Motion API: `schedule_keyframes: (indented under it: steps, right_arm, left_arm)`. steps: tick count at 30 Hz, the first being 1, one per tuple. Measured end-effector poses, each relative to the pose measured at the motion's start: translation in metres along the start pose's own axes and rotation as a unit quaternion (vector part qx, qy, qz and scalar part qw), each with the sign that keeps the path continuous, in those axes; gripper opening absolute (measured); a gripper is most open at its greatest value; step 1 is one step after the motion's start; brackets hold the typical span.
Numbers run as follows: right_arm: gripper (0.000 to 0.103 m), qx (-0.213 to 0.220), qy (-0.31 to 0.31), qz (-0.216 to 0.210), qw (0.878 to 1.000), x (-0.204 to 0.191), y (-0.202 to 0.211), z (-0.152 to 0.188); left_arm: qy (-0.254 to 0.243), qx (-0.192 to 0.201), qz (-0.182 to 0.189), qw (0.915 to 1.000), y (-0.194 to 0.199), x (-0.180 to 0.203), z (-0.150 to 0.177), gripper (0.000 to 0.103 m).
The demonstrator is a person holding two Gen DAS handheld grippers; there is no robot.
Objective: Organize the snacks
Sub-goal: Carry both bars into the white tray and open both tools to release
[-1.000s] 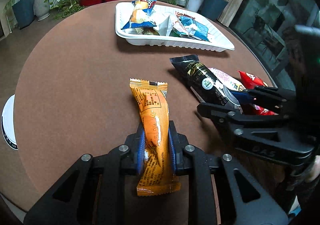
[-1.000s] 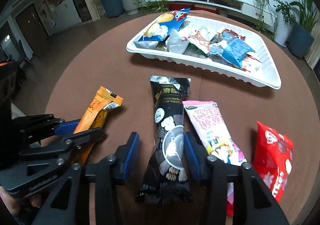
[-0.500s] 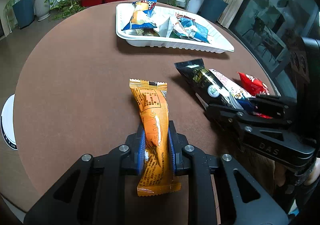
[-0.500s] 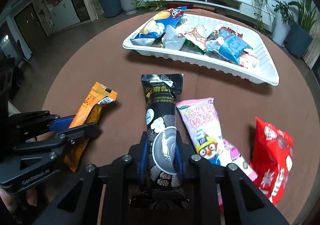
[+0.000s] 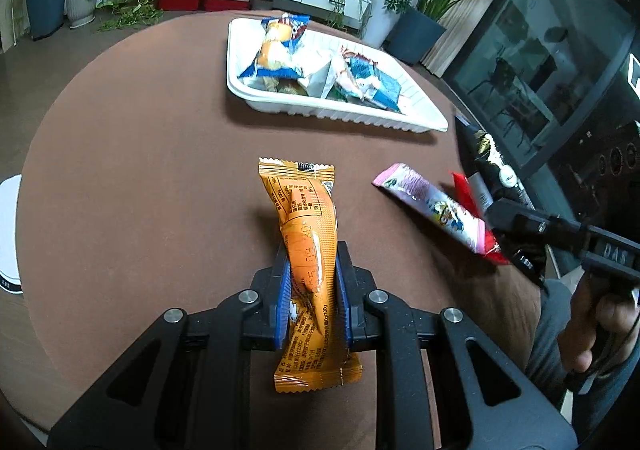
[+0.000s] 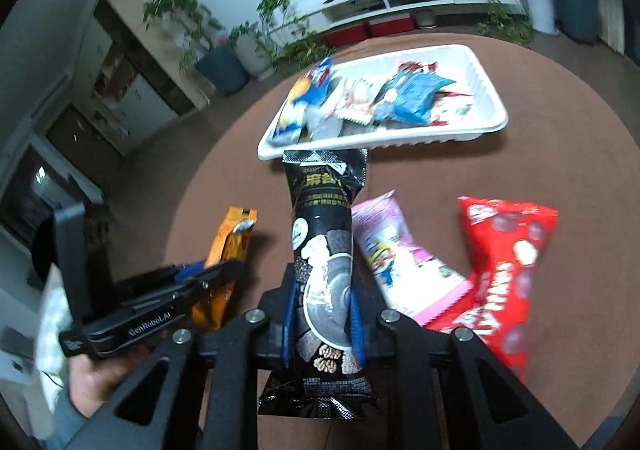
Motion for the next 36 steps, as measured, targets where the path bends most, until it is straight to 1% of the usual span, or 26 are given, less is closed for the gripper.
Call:
schedule_keyframes:
  steps: [3, 6, 9, 11, 15, 18, 21, 24, 26, 28, 31, 34, 36]
  right_arm:
    - [0.024, 0.014, -0.019, 0.006, 1.0, 0.015, 0.009, -0.013]
    - [0.024, 0.027, -0.041, 0.016, 0.999, 0.036, 0.017, -0.026]
    - [0.024, 0.04, -0.052, 0.031, 0.997, 0.055, 0.022, -0.042]
    - [0.024, 0.052, -0.055, 0.041, 0.996, 0.066, 0.026, -0.059]
    - [0.024, 0.078, -0.051, 0.052, 0.994, 0.073, 0.032, -0.095]
    - [0.024, 0.103, -0.034, 0.056, 0.993, 0.07, 0.034, -0.131]
    - [0.024, 0.113, -0.013, 0.054, 0.992, 0.062, 0.024, -0.162]
    - [0.024, 0.104, -0.007, 0.049, 0.993, 0.06, 0.003, -0.181]
    - [0.024, 0.09, -0.004, 0.044, 0.995, 0.059, -0.021, -0.189]
    - [0.024, 0.073, -0.002, 0.043, 0.996, 0.06, -0.04, -0.19]
    - [0.024, 0.042, -0.001, 0.053, 0.998, 0.065, -0.077, -0.186]
    - [0.024, 0.013, 0.007, 0.076, 0.997, 0.074, -0.112, -0.177]
    - [0.024, 0.001, 0.008, 0.088, 0.996, 0.083, -0.124, -0.171]
  left_arm:
    - [0.001, 0.01, 0.002, 0.9999, 0.004, 0.001, -0.013, 0.018]
    - [-0.001, 0.023, 0.006, 0.9997, 0.007, 0.004, -0.033, 0.018]
    - [-0.013, 0.036, 0.01, 0.9992, 0.007, 0.012, -0.058, 0.018]
    - [-0.029, 0.045, 0.014, 0.9985, 0.002, 0.023, -0.082, 0.018]
    - [-0.043, 0.059, 0.023, 0.9971, -0.012, 0.037, -0.127, 0.018]
    - [-0.053, 0.067, 0.025, 0.996, -0.023, 0.047, -0.158, 0.018]
    - [-0.067, 0.065, 0.023, 0.9954, -0.044, 0.057, -0.187, 0.018]
    - [-0.072, 0.051, 0.021, 0.9958, -0.072, 0.062, -0.203, 0.018]
    - [-0.078, 0.041, 0.017, 0.996, -0.089, 0.063, -0.206, 0.018]
    - [-0.085, 0.028, 0.009, 0.996, -0.107, 0.063, -0.204, 0.018]
    - [-0.089, 0.011, -0.003, 0.996, -0.138, 0.06, -0.202, 0.018]
    - [-0.093, -0.004, -0.014, 0.9955, -0.162, 0.057, -0.198, 0.018]
    - [-0.096, -0.011, -0.017, 0.9952, -0.172, 0.056, -0.191, 0.018]
Point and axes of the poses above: each gripper's, at about its wrist camera, not at the fingertips, and y roughly against the way its jaws point, x to its right, z to its underside, the point moved 7 cm from there along -y, roughly the way its jaws point, and after that the axes turned 13 degrees about x, right-handed, at the moved point
